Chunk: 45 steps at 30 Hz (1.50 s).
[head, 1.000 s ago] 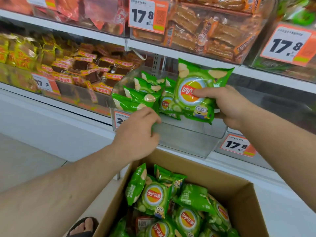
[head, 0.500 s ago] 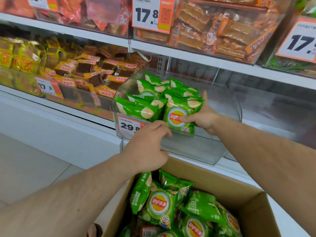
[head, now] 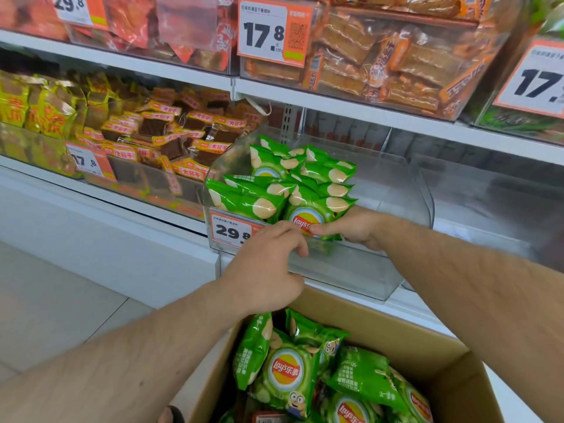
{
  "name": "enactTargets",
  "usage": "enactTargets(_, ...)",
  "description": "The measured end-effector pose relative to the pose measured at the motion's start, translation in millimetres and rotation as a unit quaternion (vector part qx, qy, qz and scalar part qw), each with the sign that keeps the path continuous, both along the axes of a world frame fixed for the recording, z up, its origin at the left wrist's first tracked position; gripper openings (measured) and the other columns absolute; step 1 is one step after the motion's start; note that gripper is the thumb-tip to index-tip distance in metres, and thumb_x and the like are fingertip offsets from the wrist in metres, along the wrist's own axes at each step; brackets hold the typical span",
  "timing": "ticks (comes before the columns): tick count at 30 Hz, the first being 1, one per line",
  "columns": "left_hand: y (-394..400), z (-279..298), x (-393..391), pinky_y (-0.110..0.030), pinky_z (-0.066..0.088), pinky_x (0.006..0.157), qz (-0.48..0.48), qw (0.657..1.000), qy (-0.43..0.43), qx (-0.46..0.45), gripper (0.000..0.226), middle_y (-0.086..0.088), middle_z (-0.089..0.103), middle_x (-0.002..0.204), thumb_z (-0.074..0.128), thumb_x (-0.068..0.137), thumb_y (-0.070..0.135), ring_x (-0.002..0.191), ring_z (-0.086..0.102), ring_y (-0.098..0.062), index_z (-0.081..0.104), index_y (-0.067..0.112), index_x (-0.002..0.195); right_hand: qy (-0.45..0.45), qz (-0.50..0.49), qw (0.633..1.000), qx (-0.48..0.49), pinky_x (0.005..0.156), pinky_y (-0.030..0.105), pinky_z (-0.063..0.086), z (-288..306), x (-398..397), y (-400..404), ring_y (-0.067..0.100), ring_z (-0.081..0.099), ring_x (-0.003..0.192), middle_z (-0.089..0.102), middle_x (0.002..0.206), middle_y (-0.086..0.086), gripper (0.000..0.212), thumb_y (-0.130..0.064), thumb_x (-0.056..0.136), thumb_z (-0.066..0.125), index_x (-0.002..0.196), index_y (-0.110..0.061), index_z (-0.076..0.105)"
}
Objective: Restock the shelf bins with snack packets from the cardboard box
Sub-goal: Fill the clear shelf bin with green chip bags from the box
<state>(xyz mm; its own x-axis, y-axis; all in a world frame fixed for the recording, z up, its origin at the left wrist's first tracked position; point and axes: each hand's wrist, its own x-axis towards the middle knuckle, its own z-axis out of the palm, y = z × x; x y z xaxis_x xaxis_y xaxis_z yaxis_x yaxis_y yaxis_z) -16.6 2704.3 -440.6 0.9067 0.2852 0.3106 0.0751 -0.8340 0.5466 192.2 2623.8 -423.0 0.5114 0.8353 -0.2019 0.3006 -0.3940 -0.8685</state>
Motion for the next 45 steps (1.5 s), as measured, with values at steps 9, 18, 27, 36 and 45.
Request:
enactTargets(9, -6, -1, -4, -0.012, 0.021, 0.097, -0.01, 0.999, -0.015, 0.038, 0.039, 0.009, 0.035, 0.154, 0.062, 0.077, 0.008, 0.135, 0.037, -0.015, 0.063, 0.017, 0.114, -0.035, 0.008, 0.998, -0.05, 0.091, 0.012, 0.047, 4, 0, -5, 0.0, 0.058, 0.113, 0.063, 0.125, -0.01, 0.071, -0.031, 0.072, 0.087, 0.134, -0.02, 0.055)
enactTargets(18, -16, -7, -17, -0.018, 0.041, 0.079, -0.042, 0.996, 0.06, -0.051, 0.037, 0.019, 0.052, 0.104, 0.061, 0.084, 0.007, 0.093, 0.052, -0.003, 0.058, 0.027, 0.116, -0.239, -0.179, 0.949, -0.104, 0.093, 0.031, 0.041, 31, -47, -46, 0.028, 0.047, 0.127, 0.046, 0.142, 0.012, 0.095, -0.045, 0.074, 0.082, 0.144, -0.004, 0.034)
enactTargets(27, -34, -32, -26, -0.025, 0.047, 0.09, -0.134, 0.929, 0.345, -0.004, 0.043, 0.007, 0.059, 0.126, 0.058, 0.092, 0.018, 0.107, 0.056, -0.012, 0.051, 0.024, 0.134, -0.396, -0.026, 0.907, -0.142, 0.073, 0.035, 0.054, -88, -157, -122, 0.023, 0.065, 0.086, 0.068, 0.088, -0.003, 0.021, -0.04, 0.079, 0.059, 0.087, -0.022, 0.066)
enactTargets(36, -41, -40, -29, -0.027, 0.047, 0.09, -0.163, 0.901, 0.401, 0.013, 0.042, 0.005, 0.056, 0.135, 0.056, 0.097, 0.026, 0.115, 0.055, -0.014, 0.049, 0.024, 0.138, -0.077, -0.013, 0.887, -0.455, 0.092, 0.033, 0.052, -176, -189, -134, 0.025, 0.06, 0.114, 0.061, 0.128, 0.009, 0.081, -0.071, 0.076, 0.063, 0.126, -0.007, 0.057)
enactTargets(45, -41, -41, -36, -0.035, 0.053, 0.084, -0.163, 0.888, 0.429, 0.004, 0.05, 0.001, 0.06, 0.129, 0.056, 0.097, 0.029, 0.101, 0.063, -0.018, 0.041, 0.02, 0.144, 0.103, -0.138, 0.924, -0.342, 0.089, 0.032, 0.048, -158, -177, -151, 0.024, 0.055, 0.119, 0.054, 0.136, 0.009, 0.108, -0.042, 0.056, 0.094, 0.142, -0.002, 0.041)
